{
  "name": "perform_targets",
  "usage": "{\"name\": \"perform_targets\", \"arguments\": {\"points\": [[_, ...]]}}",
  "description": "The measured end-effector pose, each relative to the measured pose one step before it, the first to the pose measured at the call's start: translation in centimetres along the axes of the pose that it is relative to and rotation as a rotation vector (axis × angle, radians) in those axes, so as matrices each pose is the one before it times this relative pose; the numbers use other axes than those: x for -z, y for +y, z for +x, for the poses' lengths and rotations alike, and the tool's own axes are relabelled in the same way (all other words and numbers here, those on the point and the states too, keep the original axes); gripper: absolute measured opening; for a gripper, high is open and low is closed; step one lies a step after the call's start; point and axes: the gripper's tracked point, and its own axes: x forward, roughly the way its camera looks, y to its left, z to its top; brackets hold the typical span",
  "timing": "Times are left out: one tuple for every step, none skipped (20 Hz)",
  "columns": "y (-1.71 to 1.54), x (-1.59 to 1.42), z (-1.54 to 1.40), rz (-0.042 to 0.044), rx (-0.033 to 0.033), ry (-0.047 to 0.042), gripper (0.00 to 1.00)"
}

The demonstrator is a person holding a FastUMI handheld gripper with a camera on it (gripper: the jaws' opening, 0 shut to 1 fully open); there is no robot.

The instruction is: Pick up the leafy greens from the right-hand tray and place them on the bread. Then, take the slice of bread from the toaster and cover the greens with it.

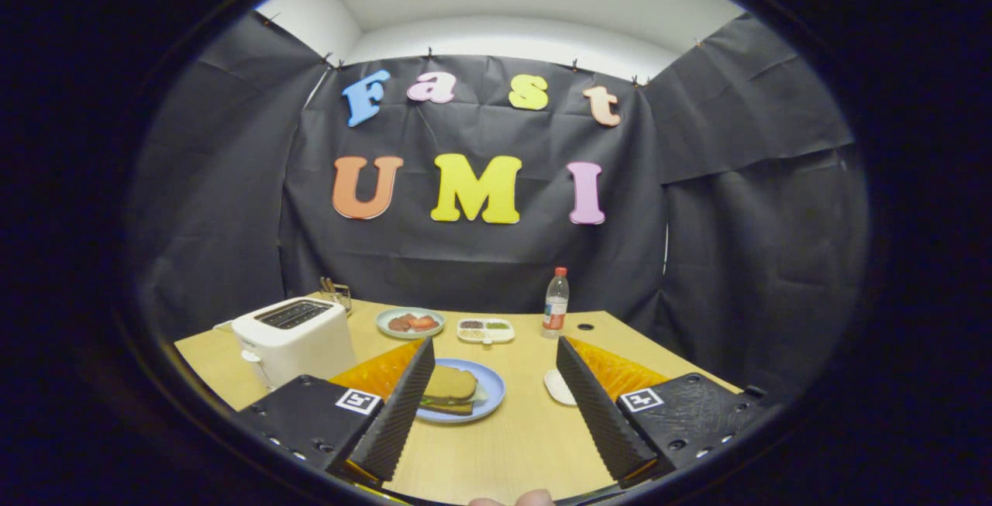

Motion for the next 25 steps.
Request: {"name": "perform_targets", "arguments": {"points": [[0.593,0.276,-0.924,0.00817,-0.01181,-0.00084,0.96],[0.376,0.476,-0.970,0.00593,-0.00739,-0.00278,0.96],[0.281,0.421,-0.712,-0.00321,-0.00306,-0.00254,0.96],[0.274,0.401,-0.566,-0.01050,-0.00207,-0.00486,0.96],[0.160,0.257,-0.572,-0.01712,0.00029,-0.00649,0.96],[0.124,0.227,-0.332,-0.01275,-0.00081,-0.00481,0.96],[0.257,-0.068,-0.265,-0.00123,-0.00501,-0.00733,0.95],[0.326,0.017,-0.228,0.00488,-0.00839,-0.00469,0.95],[0.275,0.074,-0.274,0.00762,-0.00690,-0.00138,0.94],[-0.002,0.065,-0.201,0.00652,-0.00114,-0.00002,0.94],[-0.080,0.270,-0.056,0.01051,-0.00070,0.00027,0.94],[-0.033,0.499,0.002,0.01255,0.00364,0.00971,0.94],[-0.050,0.650,0.080,0.00830,0.00183,0.01530,0.94],[0.007,0.693,0.273,0.01074,-0.00042,0.02040,0.94],[0.050,0.614,0.019,0.01199,-0.00233,0.02064,0.94],[-0.013,0.356,0.092,0.00781,-0.00013,0.01318,0.94],[-0.214,0.272,0.146,0.00087,0.00547,0.00944,0.94],[-0.126,0.106,0.009,-0.00097,0.00218,0.00289,0.94],[-0.085,-0.059,-0.006,-0.00226,0.00320,-0.00153,0.94],[-0.087,-0.023,0.006,-0.00354,0.00288,-0.00305,0.94],[-0.067,-0.140,0.042,-0.00092,0.00267,-0.00452,0.94],[-0.150,-0.077,0.007,-0.00309,0.00423,-0.00647,0.94],[-0.147,-0.136,0.045,-0.00097,0.00185,-0.00430,0.94],[-0.030,0.024,-0.026,0.00528,0.00099,-0.00119,0.94],[-0.094,0.078,-0.036,0.00414,0.00077,0.00390,0.94]]}}
